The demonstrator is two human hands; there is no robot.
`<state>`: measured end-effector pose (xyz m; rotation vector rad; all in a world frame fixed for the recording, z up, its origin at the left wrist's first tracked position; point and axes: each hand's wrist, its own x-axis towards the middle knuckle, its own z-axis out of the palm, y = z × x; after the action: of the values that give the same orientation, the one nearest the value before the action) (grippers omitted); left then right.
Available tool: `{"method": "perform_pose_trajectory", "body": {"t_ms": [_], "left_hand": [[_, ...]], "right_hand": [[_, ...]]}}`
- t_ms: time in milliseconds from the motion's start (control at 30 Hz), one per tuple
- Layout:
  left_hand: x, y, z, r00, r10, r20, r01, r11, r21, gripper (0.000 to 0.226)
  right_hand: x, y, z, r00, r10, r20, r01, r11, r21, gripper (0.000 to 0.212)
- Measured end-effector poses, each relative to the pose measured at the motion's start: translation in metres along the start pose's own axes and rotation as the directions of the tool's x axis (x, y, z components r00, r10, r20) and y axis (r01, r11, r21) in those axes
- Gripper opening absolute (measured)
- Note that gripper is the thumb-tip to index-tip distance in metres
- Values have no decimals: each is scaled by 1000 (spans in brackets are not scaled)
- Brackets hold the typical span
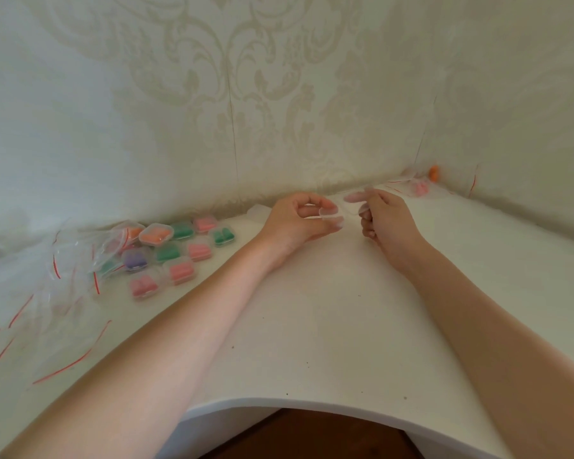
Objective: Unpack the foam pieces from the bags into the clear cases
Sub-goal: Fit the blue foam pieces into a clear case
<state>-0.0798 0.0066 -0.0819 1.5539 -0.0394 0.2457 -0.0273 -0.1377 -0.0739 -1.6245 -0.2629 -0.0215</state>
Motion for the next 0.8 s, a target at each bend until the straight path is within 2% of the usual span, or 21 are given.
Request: {"method": "perform_pose_trajectory", "body": {"t_ms": [100, 167, 233, 300, 400, 467, 600, 700, 800], "left_hand": [[3, -2, -1, 995, 41, -94, -33, 996, 79, 28], [4, -3, -2, 990, 51, -128, -31, 988, 150, 32], [5, -3, -1, 990, 45, -132, -19, 982, 189, 42], [5, -3, 0, 988, 60, -144, -28, 976, 215, 44], [4, -2, 0, 984, 48, -172, -12, 979, 205, 39], [5, -2, -2, 983, 25, -184, 8, 984, 177, 38], [5, -3, 1, 987, 53, -151, -22, 979, 202, 34], [4, -3, 2, 991, 81, -103, -58, 976, 209, 33], [2, -2, 0, 997, 55, -53, -49, 993, 107, 31]], "right_hand": [[7, -6, 1, 984, 155, -88, -137, 973, 185, 34], [11, -7, -2, 976, 178, -125, -146, 962, 231, 37], [8, -7, -4, 991, 62, -119, -49, 993, 109, 38], [-2, -10, -1, 993, -101, -57, 100, 995, -19, 31], [-13, -15, 7, 961, -276, 33, 278, 952, -131, 23], [-15, -18, 10, 934, -355, 39, 356, 916, -183, 21], [-18, -18, 8, 921, -387, 39, 385, 892, -239, 13], [-18, -20, 8, 927, -365, 82, 373, 887, -273, 18], [-20, -22, 7, 933, -327, 146, 354, 908, -224, 20]]}}
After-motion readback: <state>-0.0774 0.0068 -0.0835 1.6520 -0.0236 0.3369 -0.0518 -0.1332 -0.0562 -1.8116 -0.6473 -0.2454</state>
